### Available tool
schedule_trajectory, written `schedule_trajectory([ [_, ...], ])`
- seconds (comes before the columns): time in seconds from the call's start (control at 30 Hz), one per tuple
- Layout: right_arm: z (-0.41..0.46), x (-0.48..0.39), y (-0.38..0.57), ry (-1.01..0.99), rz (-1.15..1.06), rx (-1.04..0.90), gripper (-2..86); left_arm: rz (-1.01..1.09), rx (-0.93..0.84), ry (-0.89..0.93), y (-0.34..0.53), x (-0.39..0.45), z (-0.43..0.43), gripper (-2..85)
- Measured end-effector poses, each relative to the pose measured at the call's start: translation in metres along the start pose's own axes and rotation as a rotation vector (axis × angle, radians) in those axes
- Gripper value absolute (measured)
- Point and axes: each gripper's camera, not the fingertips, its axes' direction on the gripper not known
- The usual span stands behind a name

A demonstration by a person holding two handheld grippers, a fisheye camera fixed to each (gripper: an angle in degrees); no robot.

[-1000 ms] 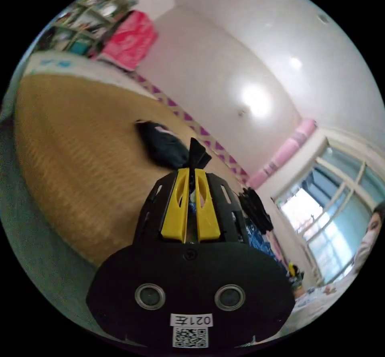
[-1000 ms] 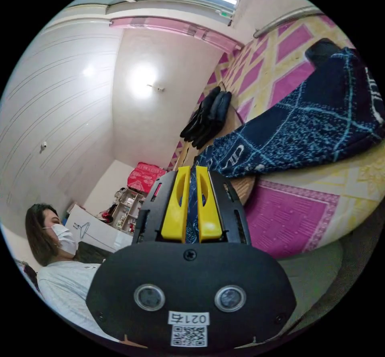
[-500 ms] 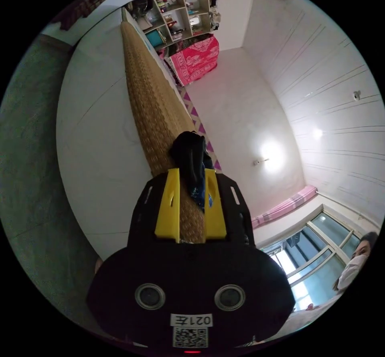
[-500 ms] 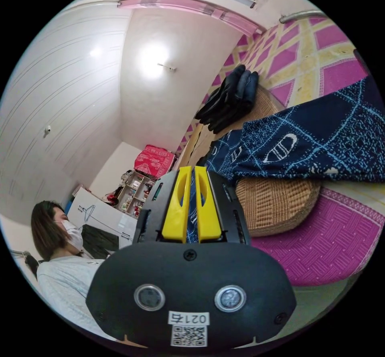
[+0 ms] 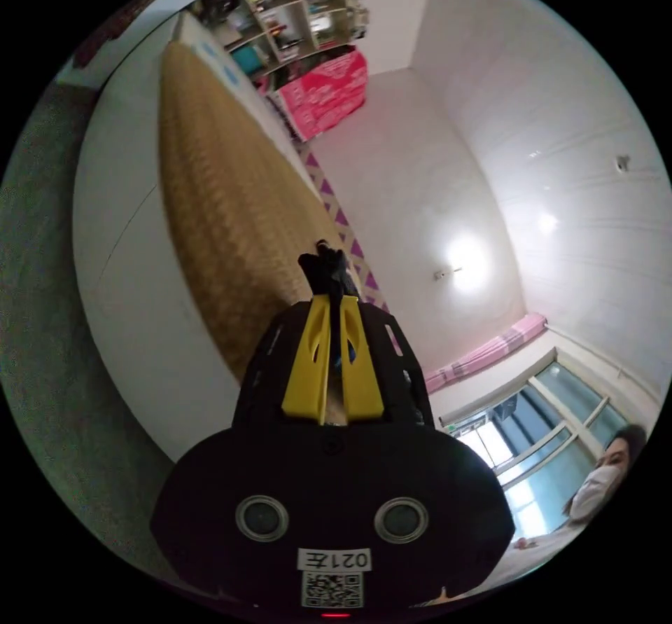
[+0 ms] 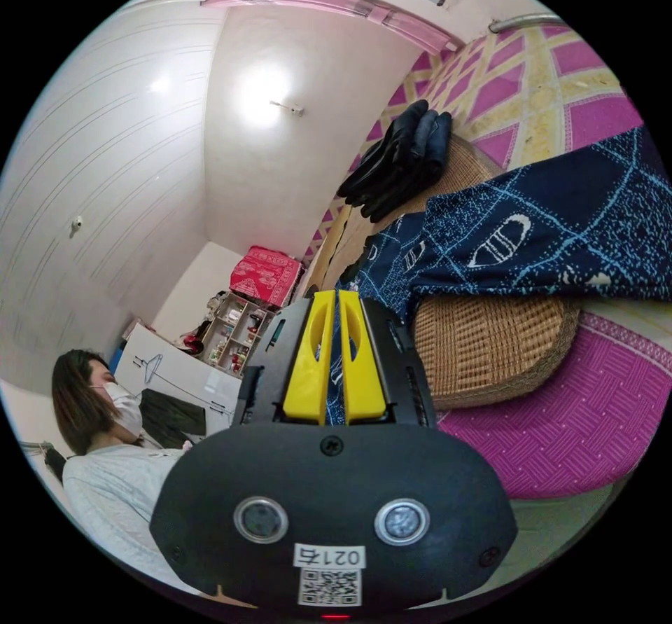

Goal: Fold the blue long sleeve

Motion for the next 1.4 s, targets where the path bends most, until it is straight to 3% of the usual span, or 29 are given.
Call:
schedule_trajectory([
  [0.23, 0.015, -0.002, 0.002, -0.011, 0.009, -0.026, -0.2, -0.005, -0.025, 0.064, 0.035, -0.021, 0.015, 7.7],
  [0.33, 0.021, 0.0, 0.005, -0.018, 0.016, -0.032, -0.3, -0.053, -0.06, -0.033, 0.056, -0.028, 0.027, 2.6],
  [0.47, 0.024, 0.006, 0.012, -0.022, 0.033, -0.035, -0.4, -0.031, -0.044, -0.019, 0.085, -0.026, 0.036, -0.5],
  [0.57, 0.018, 0.008, 0.017, 0.033, 0.015, -0.046, -0.5, 0.049, -0.049, 0.008, 0.108, 0.006, 0.051, -0.8],
  [0.77, 0.007, -0.004, 0.029, 0.236, -0.115, -0.09, -0.5, 0.393, -0.154, 0.129, 0.199, 0.158, 0.119, -0.9],
  [0.93, -0.006, -0.015, 0.04, 0.298, -0.221, -0.106, -0.5, 0.773, -0.389, 0.192, 0.397, 0.305, 0.223, -0.9],
  [1.1, -0.033, -0.016, 0.048, 0.307, -0.246, -0.069, -0.6, 1.022, -0.606, 0.228, 0.633, 0.359, 0.32, -0.9],
  [1.23, -0.056, -0.01, 0.057, 0.332, -0.249, -0.043, -0.6, 1.113, -0.771, 0.203, 0.836, 0.334, 0.402, -0.9],
  [1.4, -0.076, 0.009, 0.068, 0.328, -0.199, -0.038, -0.5, 1.128, -0.991, 0.096, 1.014, 0.251, 0.479, -0.9],
])
